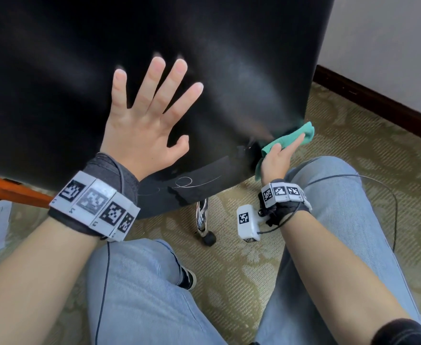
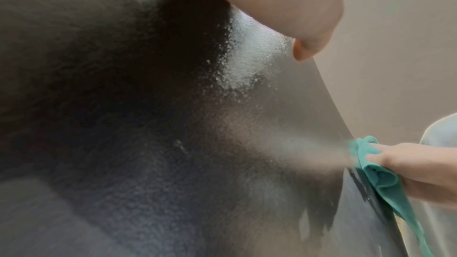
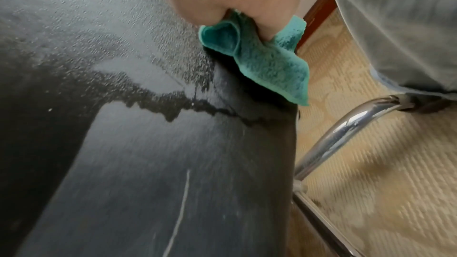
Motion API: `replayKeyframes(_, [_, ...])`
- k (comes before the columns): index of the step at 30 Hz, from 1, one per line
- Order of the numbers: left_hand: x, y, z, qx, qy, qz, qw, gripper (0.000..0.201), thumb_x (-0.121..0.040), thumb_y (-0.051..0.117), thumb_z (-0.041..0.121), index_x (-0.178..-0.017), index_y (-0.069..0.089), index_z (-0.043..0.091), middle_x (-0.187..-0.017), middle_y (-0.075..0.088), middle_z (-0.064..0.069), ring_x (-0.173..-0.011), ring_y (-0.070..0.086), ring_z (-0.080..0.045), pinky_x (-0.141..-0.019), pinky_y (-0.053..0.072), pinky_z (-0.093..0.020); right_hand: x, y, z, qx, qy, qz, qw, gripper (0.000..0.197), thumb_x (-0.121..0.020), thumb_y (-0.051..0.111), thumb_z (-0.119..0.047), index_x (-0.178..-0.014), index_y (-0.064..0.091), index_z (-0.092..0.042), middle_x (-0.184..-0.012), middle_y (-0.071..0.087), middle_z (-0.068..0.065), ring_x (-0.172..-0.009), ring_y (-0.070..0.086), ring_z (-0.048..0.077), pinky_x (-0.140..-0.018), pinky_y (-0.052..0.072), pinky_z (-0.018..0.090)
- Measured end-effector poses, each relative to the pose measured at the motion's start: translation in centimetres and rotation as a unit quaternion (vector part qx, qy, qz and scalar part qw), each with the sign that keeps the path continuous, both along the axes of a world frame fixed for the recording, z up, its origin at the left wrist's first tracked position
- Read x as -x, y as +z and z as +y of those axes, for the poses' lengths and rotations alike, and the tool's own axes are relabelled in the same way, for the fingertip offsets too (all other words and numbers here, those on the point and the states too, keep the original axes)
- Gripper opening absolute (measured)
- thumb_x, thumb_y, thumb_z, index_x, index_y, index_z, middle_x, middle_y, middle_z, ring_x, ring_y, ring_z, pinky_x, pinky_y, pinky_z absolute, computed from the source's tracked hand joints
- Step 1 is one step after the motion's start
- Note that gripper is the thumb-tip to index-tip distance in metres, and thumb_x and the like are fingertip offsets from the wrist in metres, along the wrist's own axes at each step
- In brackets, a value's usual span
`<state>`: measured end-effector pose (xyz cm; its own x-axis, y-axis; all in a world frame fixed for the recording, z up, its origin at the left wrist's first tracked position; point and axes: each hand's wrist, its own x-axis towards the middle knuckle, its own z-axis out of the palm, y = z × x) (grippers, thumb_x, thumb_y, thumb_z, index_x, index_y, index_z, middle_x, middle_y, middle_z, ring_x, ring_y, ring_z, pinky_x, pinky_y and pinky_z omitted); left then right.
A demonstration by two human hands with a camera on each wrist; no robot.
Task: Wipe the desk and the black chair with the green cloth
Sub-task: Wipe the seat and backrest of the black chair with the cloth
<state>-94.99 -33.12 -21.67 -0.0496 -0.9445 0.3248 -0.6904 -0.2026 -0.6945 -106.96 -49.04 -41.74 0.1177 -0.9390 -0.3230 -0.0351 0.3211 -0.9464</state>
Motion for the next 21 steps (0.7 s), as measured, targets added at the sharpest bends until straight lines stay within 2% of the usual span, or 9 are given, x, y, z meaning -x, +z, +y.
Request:
replayKeyframes(4, [-0.1, -0.1, 0.1, 0.005, 0.002, -0.003, 1.0, 0.084, -0.085, 0.038, 0.047, -0.15, -0.012, 0.024, -0.151, -0.001, -0.007, -0.137, -0.009, -0.024, -0.108, -0.016, -0.05, 0.2, 0.9, 3.0, -0.002, 0.056, 0.036, 0.998, 0.062, -0.1, 0.029, -0.008, -0.15, -0.006, -0.01, -0.153, 0.024, 0.015, -0.133, 0.038, 0.028, -0.103, 0.026, 0.022])
replayKeyframes(6, [-0.2, -0.1, 0.2, 0.008, 0.003, 0.0, 1.0, 0.084, -0.085, 0.038, 0.047, -0.149, -0.012, 0.025, -0.151, -0.001, -0.007, -0.137, -0.009, -0.023, -0.108, -0.016, -0.05, -0.2, 2.1, 5.5, 0.038, 0.083, 0.015, 0.996, 0.062, -0.099, 0.032, -0.003, -0.151, -0.001, -0.009, -0.156, 0.018, 0.012, -0.14, 0.027, 0.019, -0.108, 0.018, 0.012])
replayKeyframes(8, [-0.1, 0.0, 0.2, 0.008, 0.003, 0.004, 1.0, 0.085, -0.084, 0.04, 0.046, -0.148, -0.012, 0.025, -0.151, 0.005, -0.008, -0.137, -0.007, -0.024, -0.107, -0.007, -0.054, -0.6, 3.6, 8.1, 0.082, 0.111, -0.019, 0.99, 0.062, -0.097, 0.034, 0.001, -0.15, 0.003, -0.008, -0.157, 0.013, 0.008, -0.137, 0.017, 0.005, -0.101, 0.008, -0.004])
replayKeyframes(9, [0.0, 0.0, 0.2, 0.007, 0.004, 0.006, 1.0, 0.085, -0.084, 0.041, 0.046, -0.148, -0.012, 0.026, -0.151, 0.007, -0.009, -0.137, -0.007, -0.024, -0.105, -0.004, -0.055, -0.8, 4.4, 9.0, 0.1, 0.121, -0.032, 0.987, 0.062, -0.097, 0.034, 0.002, -0.15, 0.004, -0.009, -0.157, 0.011, 0.007, -0.137, 0.014, 0.003, -0.096, 0.006, -0.008])
replayKeyframes(11, [0.1, 0.1, 0.2, 0.003, 0.007, 0.008, 1.0, 0.084, -0.084, 0.04, 0.046, -0.147, -0.012, 0.026, -0.15, 0.007, -0.009, -0.136, -0.007, -0.025, -0.104, -0.002, -0.056, -1.3, 5.4, 9.6, 0.122, 0.125, -0.045, 0.984, 0.062, -0.097, 0.035, 0.001, -0.15, 0.005, -0.011, -0.158, 0.007, 0.007, -0.14, 0.011, 0.006, -0.091, 0.005, -0.011])
replayKeyframes(14, [-0.1, 0.1, 0.2, -0.001, 0.006, 0.005, 1.0, 0.083, -0.085, 0.039, 0.047, -0.147, -0.012, 0.025, -0.15, 0.007, -0.009, -0.136, -0.007, -0.025, -0.104, -0.002, -0.056, -1.7, 5.8, 8.7, 0.141, 0.109, -0.047, 0.983, 0.061, -0.099, 0.037, -0.004, -0.15, 0.006, -0.011, -0.159, 0.003, 0.009, -0.136, 0.006, -0.004, -0.086, 0.005, -0.013])
replayKeyframes(17, [0.0, 0.1, 0.1, -0.003, 0.008, -0.002, 1.0, 0.082, -0.086, 0.039, 0.047, -0.148, -0.011, 0.025, -0.151, 0.006, -0.009, -0.136, -0.008, -0.025, -0.105, -0.002, -0.055, -1.4, 4.7, 7.4, 0.157, 0.105, -0.031, 0.982, 0.062, -0.098, 0.038, -0.004, -0.151, 0.006, -0.011, -0.158, 0.004, 0.009, -0.137, 0.003, -0.002, -0.086, 0.004, -0.013])
replayKeyframes(19, [0.1, 0.1, -0.1, -0.002, 0.007, 0.0, 1.0, 0.082, -0.085, 0.038, 0.046, -0.148, -0.011, 0.025, -0.15, 0.006, -0.009, -0.136, -0.008, -0.025, -0.105, -0.002, -0.055, -0.9, 2.6, 6.3, 0.142, 0.11, 0.003, 0.984, 0.064, -0.097, 0.04, -0.004, -0.15, 0.004, -0.007, -0.158, 0.006, 0.01, -0.135, 0.005, -0.005, -0.093, 0.006, -0.011])
replayKeyframes(21, [0.2, 0.2, -0.2, 0.0, 0.008, -0.002, 1.0, 0.083, -0.085, 0.039, 0.046, -0.148, -0.011, 0.025, -0.15, 0.007, -0.009, -0.136, -0.008, -0.025, -0.105, -0.002, -0.055, -0.4, 0.1, 5.3, 0.048, 0.097, 0.038, 0.993, 0.065, -0.098, 0.039, -0.007, -0.149, -0.001, -0.003, -0.157, 0.009, 0.015, -0.142, 0.016, 0.011, -0.11, 0.015, 0.008])
